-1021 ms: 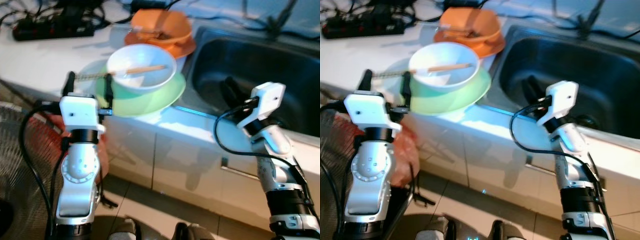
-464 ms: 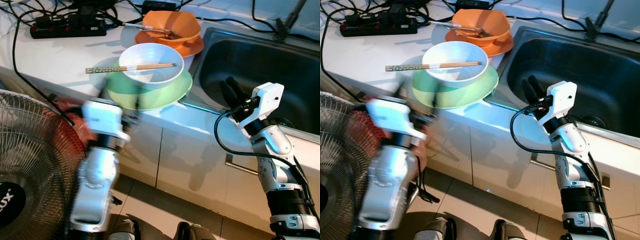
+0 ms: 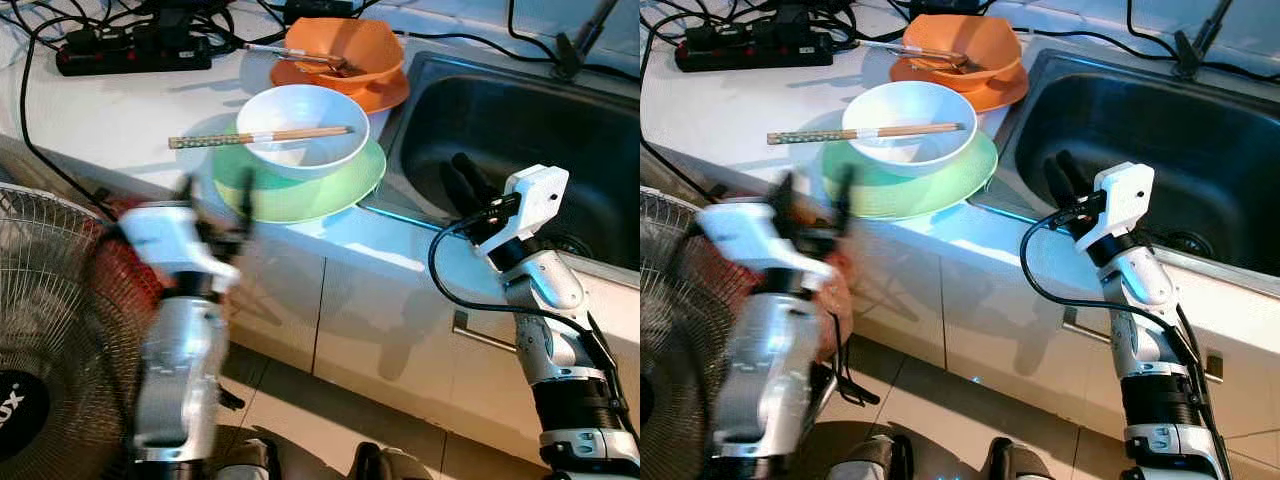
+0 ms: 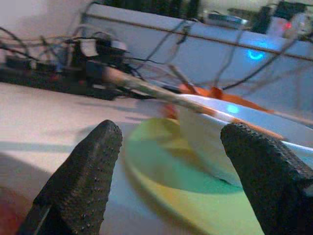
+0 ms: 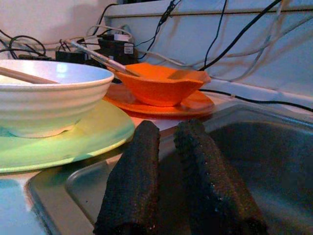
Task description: Kitchen organization
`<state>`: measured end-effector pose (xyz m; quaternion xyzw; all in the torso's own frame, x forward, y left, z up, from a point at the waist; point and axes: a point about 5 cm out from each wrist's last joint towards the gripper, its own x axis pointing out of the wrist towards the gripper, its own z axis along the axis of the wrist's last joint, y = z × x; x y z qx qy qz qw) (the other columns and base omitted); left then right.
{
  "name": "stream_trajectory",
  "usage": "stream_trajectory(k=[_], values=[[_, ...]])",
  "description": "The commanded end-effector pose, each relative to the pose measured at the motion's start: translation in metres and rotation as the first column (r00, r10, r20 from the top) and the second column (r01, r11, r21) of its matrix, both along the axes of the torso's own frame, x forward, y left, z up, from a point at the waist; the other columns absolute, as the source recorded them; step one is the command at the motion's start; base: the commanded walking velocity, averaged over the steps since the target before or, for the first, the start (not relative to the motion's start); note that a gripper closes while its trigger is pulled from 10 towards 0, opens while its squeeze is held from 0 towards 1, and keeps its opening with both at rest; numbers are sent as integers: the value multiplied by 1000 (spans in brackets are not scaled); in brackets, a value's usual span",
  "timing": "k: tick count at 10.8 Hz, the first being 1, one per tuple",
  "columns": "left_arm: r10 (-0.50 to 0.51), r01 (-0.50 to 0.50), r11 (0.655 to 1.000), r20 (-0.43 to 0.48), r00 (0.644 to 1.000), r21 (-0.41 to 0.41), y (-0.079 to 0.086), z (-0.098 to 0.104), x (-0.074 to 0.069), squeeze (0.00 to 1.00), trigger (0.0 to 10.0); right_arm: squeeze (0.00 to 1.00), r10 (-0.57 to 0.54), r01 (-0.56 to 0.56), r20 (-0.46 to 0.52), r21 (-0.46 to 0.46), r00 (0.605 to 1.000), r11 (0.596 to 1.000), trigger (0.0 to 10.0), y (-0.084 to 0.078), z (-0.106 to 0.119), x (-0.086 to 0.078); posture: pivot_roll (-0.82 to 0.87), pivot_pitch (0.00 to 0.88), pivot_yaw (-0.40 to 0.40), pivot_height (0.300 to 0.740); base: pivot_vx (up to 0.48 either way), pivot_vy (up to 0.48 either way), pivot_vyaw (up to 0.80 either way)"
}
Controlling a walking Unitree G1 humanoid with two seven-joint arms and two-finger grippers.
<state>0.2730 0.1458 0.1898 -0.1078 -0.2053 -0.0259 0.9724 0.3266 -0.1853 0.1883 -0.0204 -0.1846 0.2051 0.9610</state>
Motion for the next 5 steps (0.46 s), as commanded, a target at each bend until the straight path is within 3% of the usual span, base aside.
stream_trajectory(k=[1,3,5], values=[[19,-19,999,-13,1000,-33,5,-1,1,0,10000,0,-18,18,2,7,1000,1000,10000,-4,-1,-1,91,179,-13,740,0,0,0],[27,-27,998,-15,1000,-48,13,-1,3,0,10000,0,-17,17,1,7,1000,1000,10000,-4,-1,0,91,181,-17,740,0,0,0],[-9,7,985,-13,1000,-171,18,3,8,0,10000,0,-15,15,2,6,1000,1000,10000,-4,0,0,89,181,-17,740,0,0,0]])
